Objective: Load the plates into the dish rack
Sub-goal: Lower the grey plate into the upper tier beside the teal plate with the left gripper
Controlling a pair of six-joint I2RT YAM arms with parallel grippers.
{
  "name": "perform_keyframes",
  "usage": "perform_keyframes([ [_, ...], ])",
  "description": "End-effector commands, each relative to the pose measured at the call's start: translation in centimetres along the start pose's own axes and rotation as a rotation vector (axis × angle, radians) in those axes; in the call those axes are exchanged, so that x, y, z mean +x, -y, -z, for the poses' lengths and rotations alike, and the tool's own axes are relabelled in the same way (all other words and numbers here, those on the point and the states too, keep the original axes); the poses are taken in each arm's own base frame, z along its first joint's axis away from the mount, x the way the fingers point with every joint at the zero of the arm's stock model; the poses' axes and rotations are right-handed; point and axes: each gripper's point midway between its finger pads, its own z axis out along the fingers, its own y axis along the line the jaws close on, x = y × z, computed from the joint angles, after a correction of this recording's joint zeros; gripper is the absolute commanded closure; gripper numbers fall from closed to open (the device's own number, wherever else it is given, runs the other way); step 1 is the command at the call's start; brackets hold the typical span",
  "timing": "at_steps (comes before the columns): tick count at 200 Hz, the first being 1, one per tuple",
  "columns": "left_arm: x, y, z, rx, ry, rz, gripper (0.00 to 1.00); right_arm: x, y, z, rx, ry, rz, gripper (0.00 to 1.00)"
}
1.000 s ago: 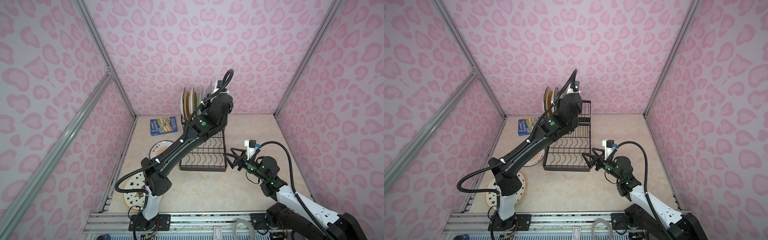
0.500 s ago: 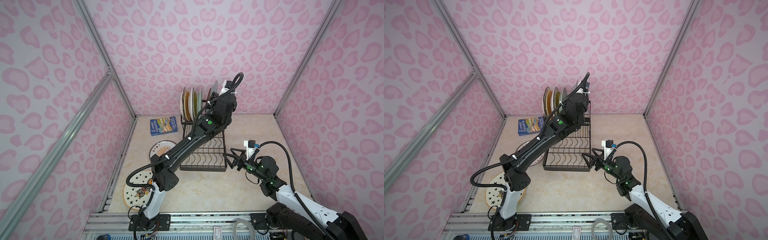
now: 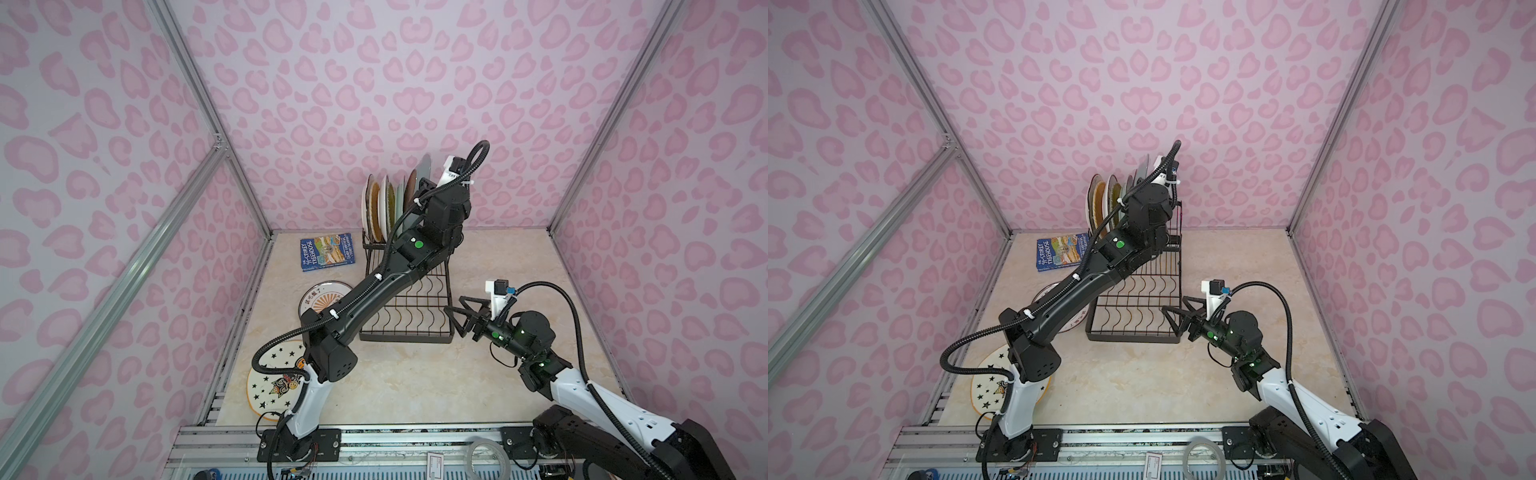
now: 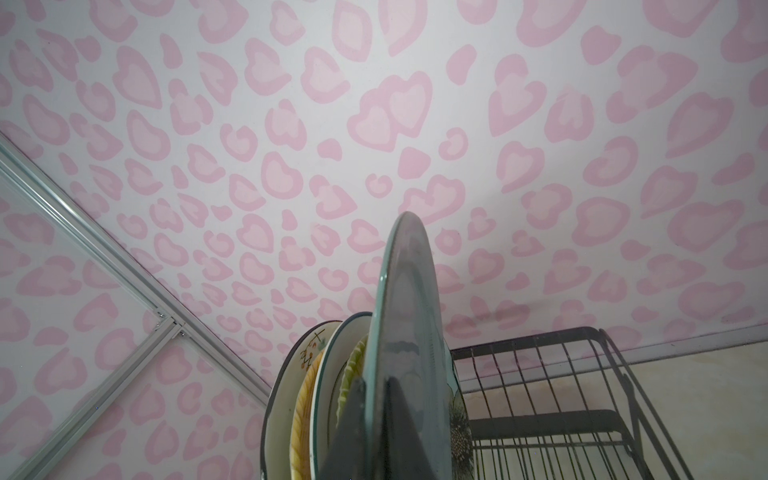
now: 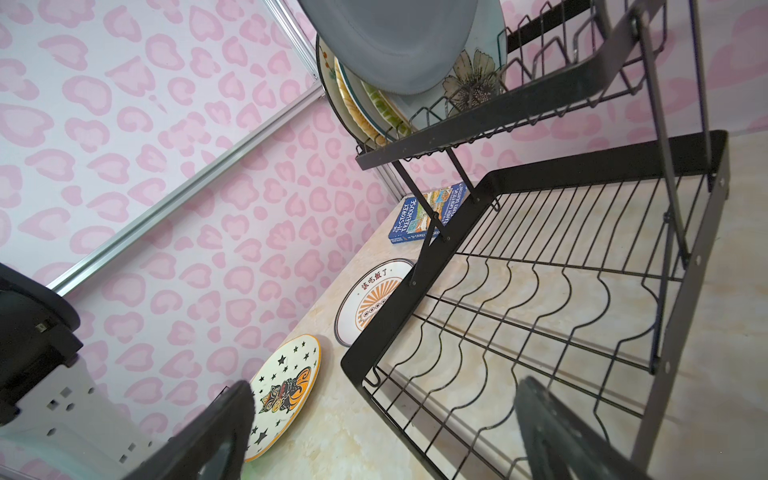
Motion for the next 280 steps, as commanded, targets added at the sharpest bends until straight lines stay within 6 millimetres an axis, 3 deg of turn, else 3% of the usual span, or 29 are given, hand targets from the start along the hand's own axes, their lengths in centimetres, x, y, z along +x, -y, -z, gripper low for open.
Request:
perform_keyframes([
  [1,-0.4,-0.9,-0.3,-0.032,0.011,0.113,0.97,-0.3,-0.3,-0.1,-0.005,0.010,0.023,0.03],
  [196,4.0,1.6,-1.9,0.041,-0.072,0.148,0.97,-0.1,-0.2,-0.2,0.001,-0.005,0.029,0.03],
  [280,6.0,1.0,-1.0,0.063,-0.120,0.193,0.97,0.3,-2.3,-0.4,-0.078,-0.015,0.068,0.03],
])
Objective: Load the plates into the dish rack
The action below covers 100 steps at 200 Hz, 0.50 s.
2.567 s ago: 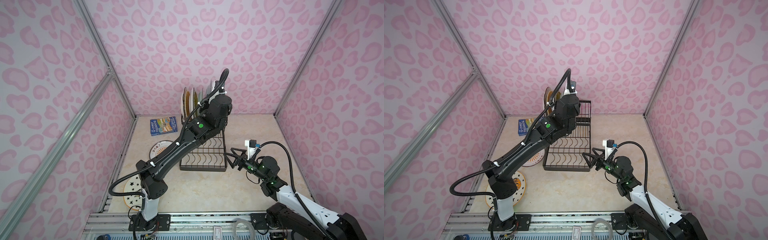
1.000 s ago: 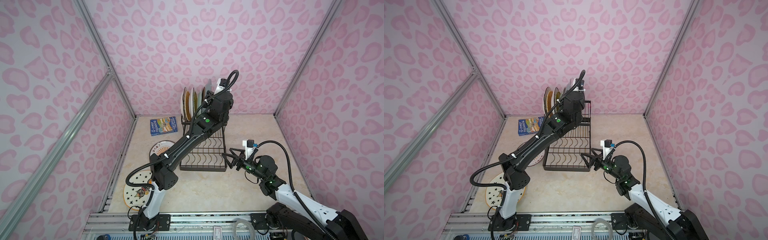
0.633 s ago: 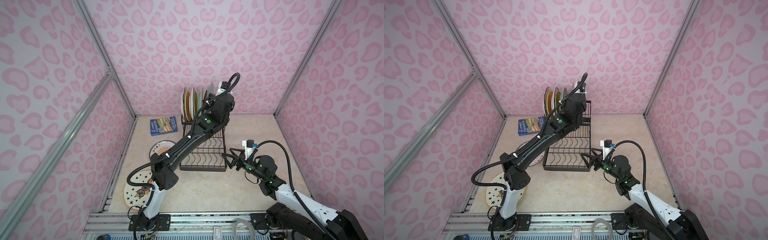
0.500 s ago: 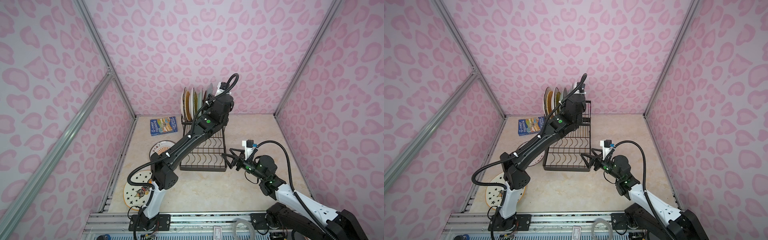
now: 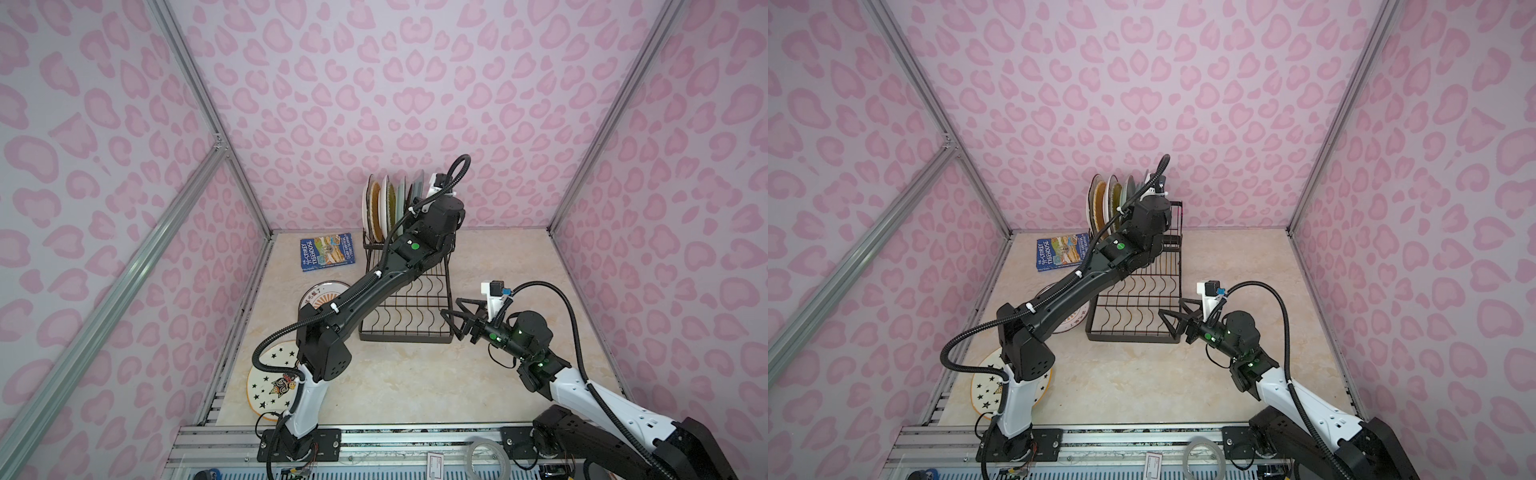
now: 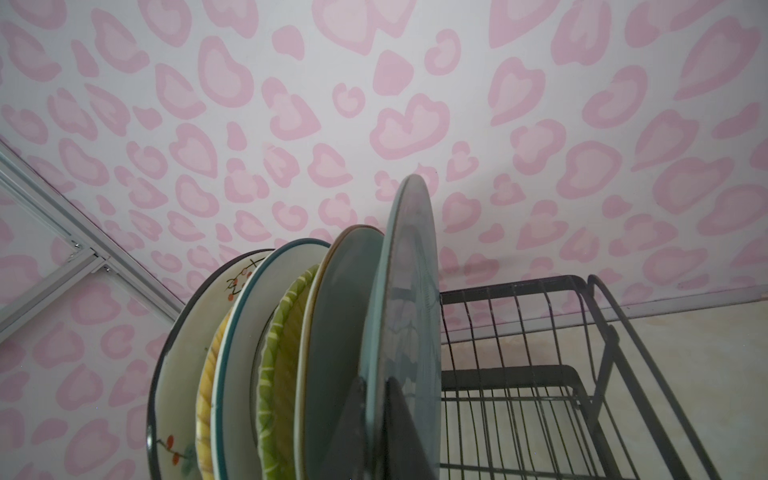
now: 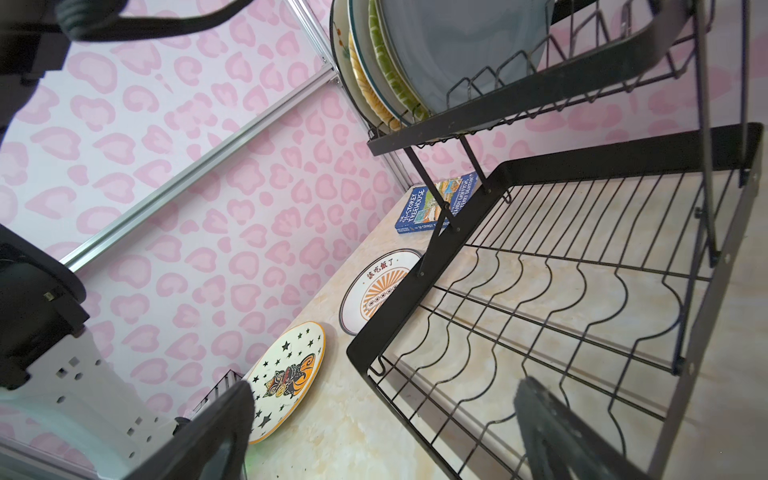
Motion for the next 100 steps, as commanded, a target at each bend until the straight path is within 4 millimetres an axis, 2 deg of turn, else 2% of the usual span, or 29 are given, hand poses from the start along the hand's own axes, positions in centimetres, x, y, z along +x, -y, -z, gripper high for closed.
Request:
perform_keyframes([
  [1,-0.6,-1.4,0.9,-0.002,0.004,0.058,0.97,-0.6,-1.3,-0.1,-0.050,0.021,0.046,0.03],
  [80,0.4,-2.4,2.0,0.027,-0.042,0.122,0.97,-0.1,-1.3,-0.5,-0.046,-0.001,0.051,0.03],
  [100,0.6,-2.1,2.0,0.035,-0.048,0.122,0.93,-0.1,-1.3,-0.5,-0.046,-0.002,0.052,0.03],
])
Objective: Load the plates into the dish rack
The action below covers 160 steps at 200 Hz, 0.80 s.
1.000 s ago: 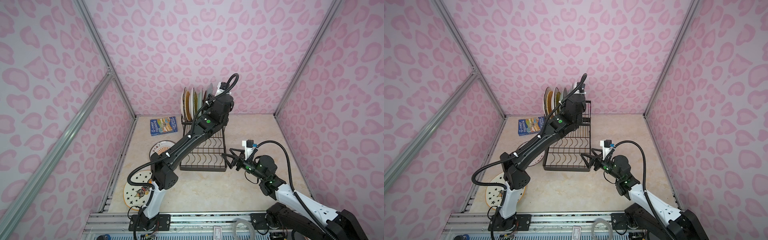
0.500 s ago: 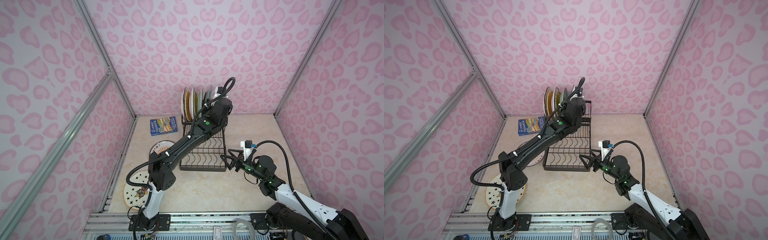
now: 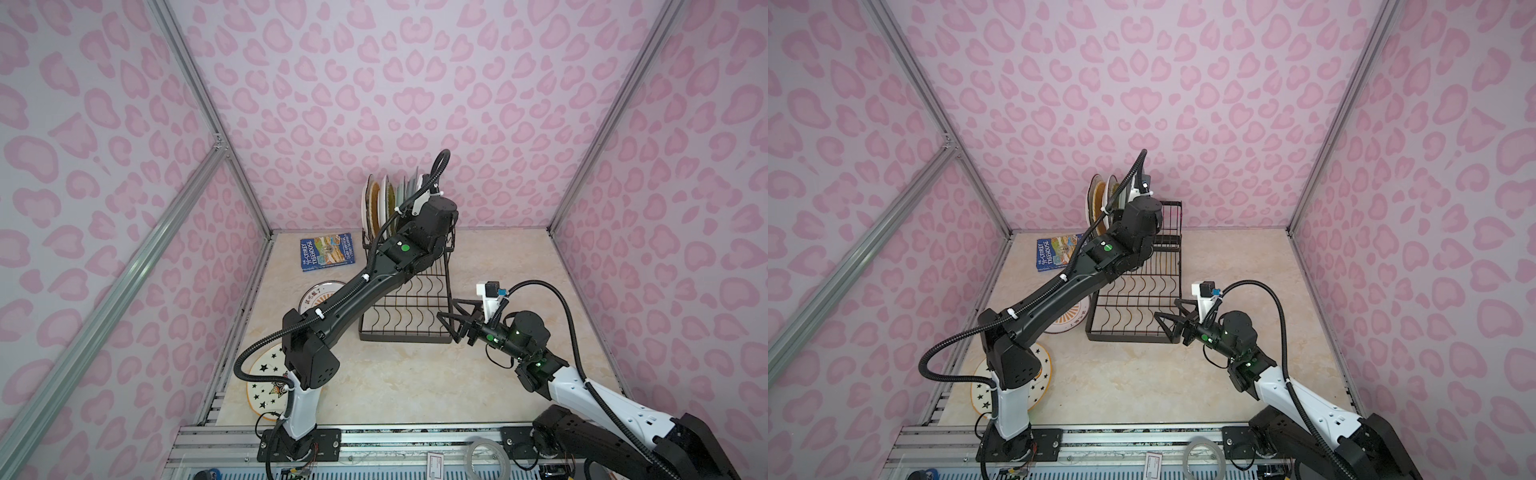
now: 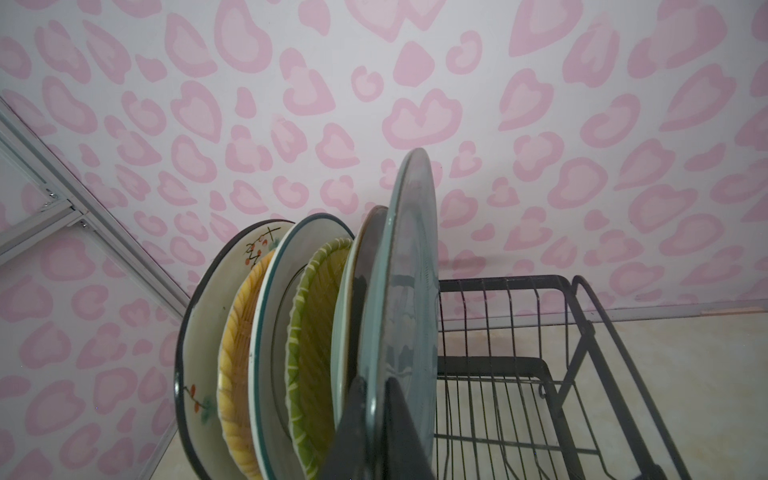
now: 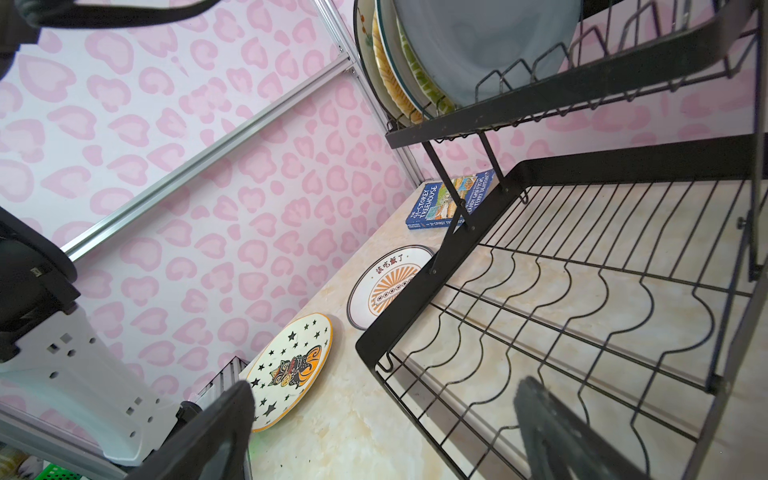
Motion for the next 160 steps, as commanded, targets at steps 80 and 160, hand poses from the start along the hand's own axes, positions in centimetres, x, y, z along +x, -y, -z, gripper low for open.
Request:
perform_keyframes([
  [80,0.2,1.3,-0.3,0.014,-0.031,0.009,0.93,-0.3,-0.1,-0.2,-0.005,0.008,0.019,0.03],
  [160,0.3,2.7,-0.4,0.062,-0.037,0.023,0.71,-0.1,-0.1,-0.3,-0.003,0.003,0.018,0.03],
])
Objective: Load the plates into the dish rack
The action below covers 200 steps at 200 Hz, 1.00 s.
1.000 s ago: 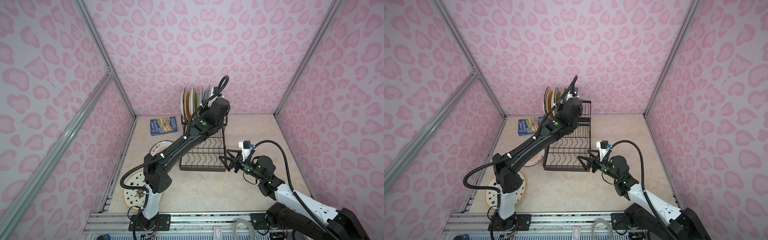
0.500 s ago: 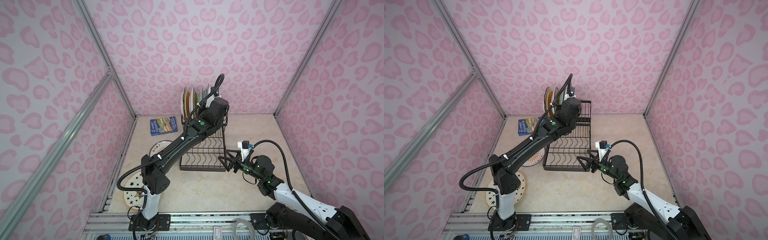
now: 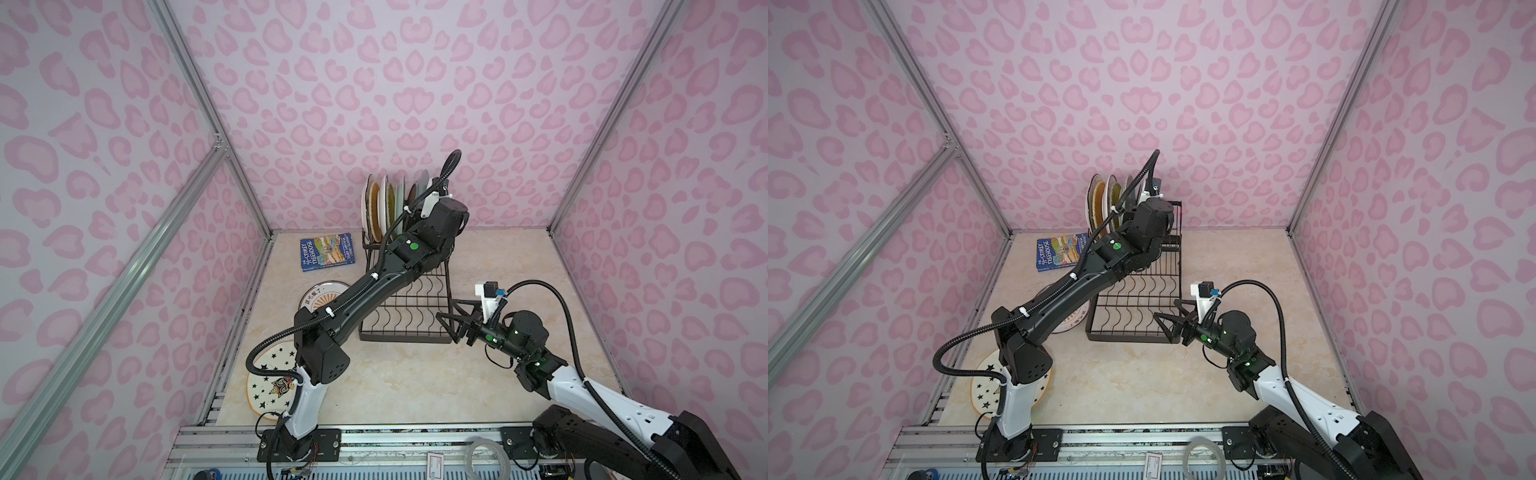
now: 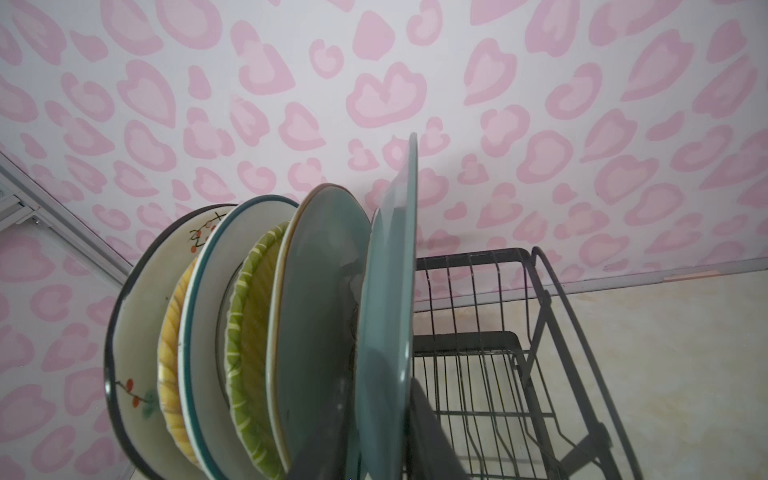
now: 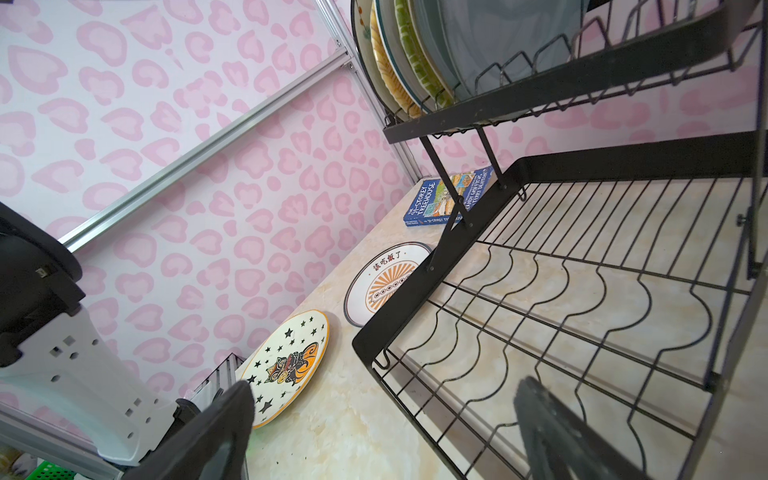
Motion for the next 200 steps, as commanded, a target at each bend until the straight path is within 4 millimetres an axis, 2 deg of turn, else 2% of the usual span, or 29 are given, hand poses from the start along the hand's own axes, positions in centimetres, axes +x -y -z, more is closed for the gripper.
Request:
perform_keyframes([
  [1,-0.6,0.1,-0.1,0.006,0.012,0.037,0.71,-0.5,-0.3,-0.1,-0.009,0.014,0.015,0.03],
  [106,-2.6,-1.3,0.3,-0.044,0.049,0.082,0.70,-0.3,-0.2,-0.2,-0.009,0.007,0.013,0.03],
  [143,-3.8,-3.1,0.4,-0.117,0.074,0.095,0.69,-0.4,-0.3,-0.2,-0.010,0.009,0.017,0.03],
  [200,-4.4,-4.3,0.6,-0.147,0.084,0.102,0.65,-0.2,-0.2,-0.2,-0.007,0.005,0.016,0.03],
])
